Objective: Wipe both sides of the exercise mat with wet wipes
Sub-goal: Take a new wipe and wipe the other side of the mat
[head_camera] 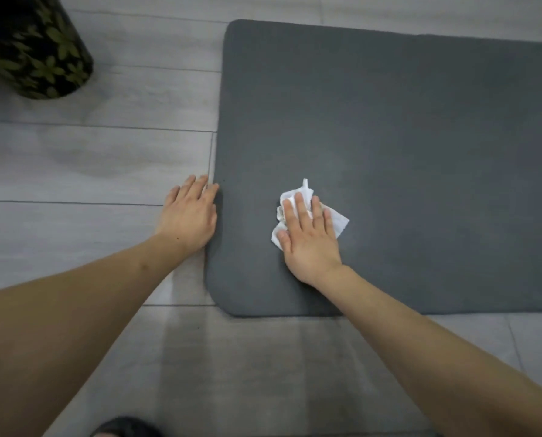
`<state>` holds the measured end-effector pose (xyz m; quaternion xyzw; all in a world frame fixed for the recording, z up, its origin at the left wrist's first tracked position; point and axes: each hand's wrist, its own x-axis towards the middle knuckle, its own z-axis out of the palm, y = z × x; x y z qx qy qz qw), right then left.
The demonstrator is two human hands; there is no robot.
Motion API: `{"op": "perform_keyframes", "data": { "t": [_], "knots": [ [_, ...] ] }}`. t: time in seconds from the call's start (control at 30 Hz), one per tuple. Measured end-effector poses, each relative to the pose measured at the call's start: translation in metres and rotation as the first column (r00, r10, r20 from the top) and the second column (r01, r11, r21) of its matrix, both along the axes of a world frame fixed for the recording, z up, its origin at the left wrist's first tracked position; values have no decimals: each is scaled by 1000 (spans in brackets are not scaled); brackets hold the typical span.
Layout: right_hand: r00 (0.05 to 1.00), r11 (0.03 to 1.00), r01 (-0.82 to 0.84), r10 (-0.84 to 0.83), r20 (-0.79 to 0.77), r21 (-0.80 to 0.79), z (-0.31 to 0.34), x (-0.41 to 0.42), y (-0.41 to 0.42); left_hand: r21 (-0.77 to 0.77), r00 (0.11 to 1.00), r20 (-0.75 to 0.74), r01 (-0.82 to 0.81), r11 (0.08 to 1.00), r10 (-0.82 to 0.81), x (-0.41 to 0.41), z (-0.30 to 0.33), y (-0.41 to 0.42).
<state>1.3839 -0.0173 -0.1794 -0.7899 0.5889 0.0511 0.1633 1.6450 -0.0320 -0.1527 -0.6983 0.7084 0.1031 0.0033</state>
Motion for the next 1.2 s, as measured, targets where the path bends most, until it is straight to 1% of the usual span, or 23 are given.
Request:
{"op": "perform_keyframes", "data": {
  "t": [0.1,0.17,0.27,0.33,0.4,0.43,0.5,0.53,0.57,0.63,0.7,0.77,0.9,1.0,1.07,1.13,1.2],
  "knots": [
    [979,979,-202,202,13,7,2,58,10,-13,999,-9,-52,999,51,10,3,14],
    [939,939,-345,345,6,-9,0,75,26,-10,998,5,-69,998,69,14,3,19],
    [852,851,-523,524,-4,-44,-3,65,47,-5,997,24,-72,997,72,13,0,19],
    [827,826,-561,562,7,-54,-3,37,49,-16,999,6,-54,998,54,2,-1,12],
    [866,864,-500,501,0,-60,-1,-5,42,-38,999,-24,-29,999,28,-20,-1,3],
    [901,899,-434,435,-12,-61,-2,-30,35,-44,999,-37,-11,999,10,-33,-2,-2],
    [973,972,-228,226,-38,-60,-1,-89,23,-41,998,-60,30,999,-33,-61,-3,-13],
    [994,993,-103,100,-49,-52,0,-121,20,-41,996,-73,56,998,-59,-75,-3,-17],
    [998,999,21,-23,-54,-37,2,-152,19,-44,993,-83,86,995,-89,-88,-4,-20],
    [973,975,223,-224,-52,-14,4,-199,24,-46,984,-96,143,989,-147,-111,-6,-23],
    [940,941,337,-338,-48,-18,5,-217,35,-28,976,-110,185,982,-187,-123,-9,-24],
    [917,918,396,-396,-47,-17,3,-209,43,-18,970,-126,209,978,-209,-124,-15,-23],
    [925,927,371,-373,-66,-48,-3,-172,50,-26,950,-177,256,966,-257,-101,-24,-23],
    [939,942,333,-335,-81,-40,-2,-155,41,-32,960,-192,203,979,-205,-72,-24,-16],
    [968,971,237,-239,-77,-31,0,-132,30,-35,973,-162,161,986,-164,-48,-21,-8],
    [994,996,90,-91,-58,-17,2,-91,20,-36,985,-114,123,992,-126,-23,-16,3],
    [997,997,-70,69,-27,-21,2,-40,14,-27,994,-79,70,997,-72,-3,-10,15]
  ]
}}
